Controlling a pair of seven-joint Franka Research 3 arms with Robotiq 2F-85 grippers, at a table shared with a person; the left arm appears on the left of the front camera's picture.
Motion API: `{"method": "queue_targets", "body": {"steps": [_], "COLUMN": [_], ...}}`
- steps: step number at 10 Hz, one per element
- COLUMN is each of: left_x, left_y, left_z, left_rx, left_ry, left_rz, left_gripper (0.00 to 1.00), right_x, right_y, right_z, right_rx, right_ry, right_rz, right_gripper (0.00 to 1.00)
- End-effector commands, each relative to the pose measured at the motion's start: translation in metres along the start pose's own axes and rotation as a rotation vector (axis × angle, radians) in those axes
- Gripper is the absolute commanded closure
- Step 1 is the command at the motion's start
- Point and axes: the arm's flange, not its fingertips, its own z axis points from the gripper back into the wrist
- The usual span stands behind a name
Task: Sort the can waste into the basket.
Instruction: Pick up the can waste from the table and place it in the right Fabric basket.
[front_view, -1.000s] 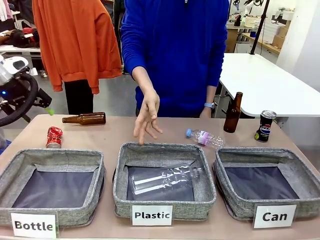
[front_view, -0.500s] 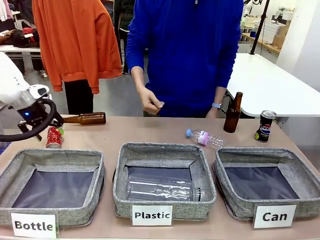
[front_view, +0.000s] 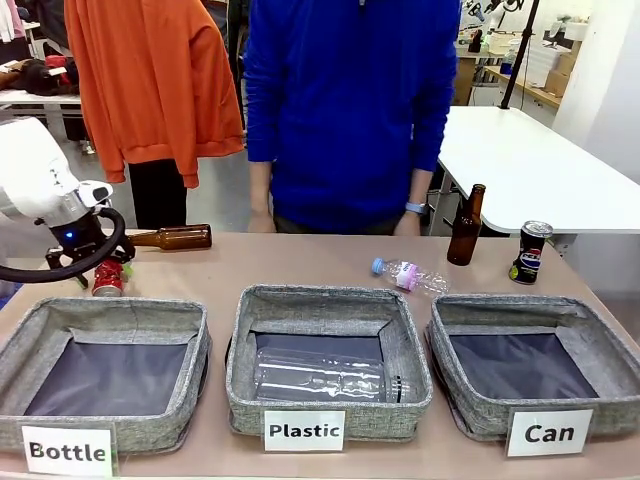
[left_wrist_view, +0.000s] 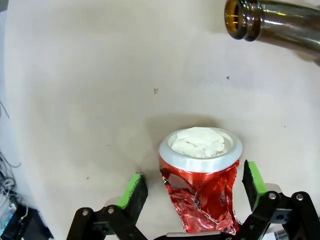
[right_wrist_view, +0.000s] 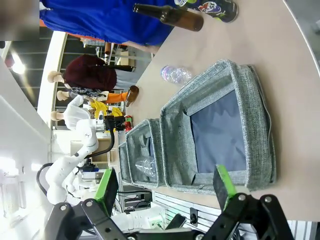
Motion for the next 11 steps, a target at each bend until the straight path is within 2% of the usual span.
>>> {"method": "queue_targets", "body": {"steps": [1,2,3,4,5,7,8,9,11], "left_x": [0.0015,0.0024,0.0019,0.0016,0.0003,-0.0013,-0.0003,0.0001,-0.001], "left_y": [-0.0002,0.0003,0.0017,0.0037,0.0053,0.0046,0.0043,0.0034,0.0041], "left_z": [0.0027,0.0015,-0.0002,-0.0006,-0.0006,0.001,0.0019,0.0028,0.0091], "left_rx": [0.031,0.051,0.069,0.073,0.073,0.065,0.061,0.054,0.029], "left_ry": [-0.019,-0.028,-0.026,-0.015,-0.013,-0.015,-0.026,-0.031,-0.054], "left_rz": [0.01,0.01,0.011,0.011,0.014,0.01,0.01,0.014,0.022], "left_gripper": [0.0,0.0,0.48,0.6,1.0,1.0,0.87,0.96,1.0], "right_x": [0.003,0.003,0.003,0.003,0.003,0.003,0.003,0.003,0.003], "right_y": [0.0003,0.0003,0.0003,0.0003,0.0003,0.0003,0.0003,0.0003,0.0003], "right_z": [0.0005,0.0005,0.0005,0.0005,0.0005,0.0005,0.0005,0.0005,0.0005], "right_rx": [0.023,0.023,0.023,0.023,0.023,0.023,0.023,0.023,0.023], "right_ry": [-0.014,-0.014,-0.014,-0.014,-0.014,-0.014,-0.014,-0.014,-0.014], "right_rz": [0.025,0.025,0.025,0.025,0.025,0.025,0.025,0.025,0.025], "right_gripper": [0.0,0.0,0.0,0.0,0.0,0.0,0.0,0.0,0.0]}}
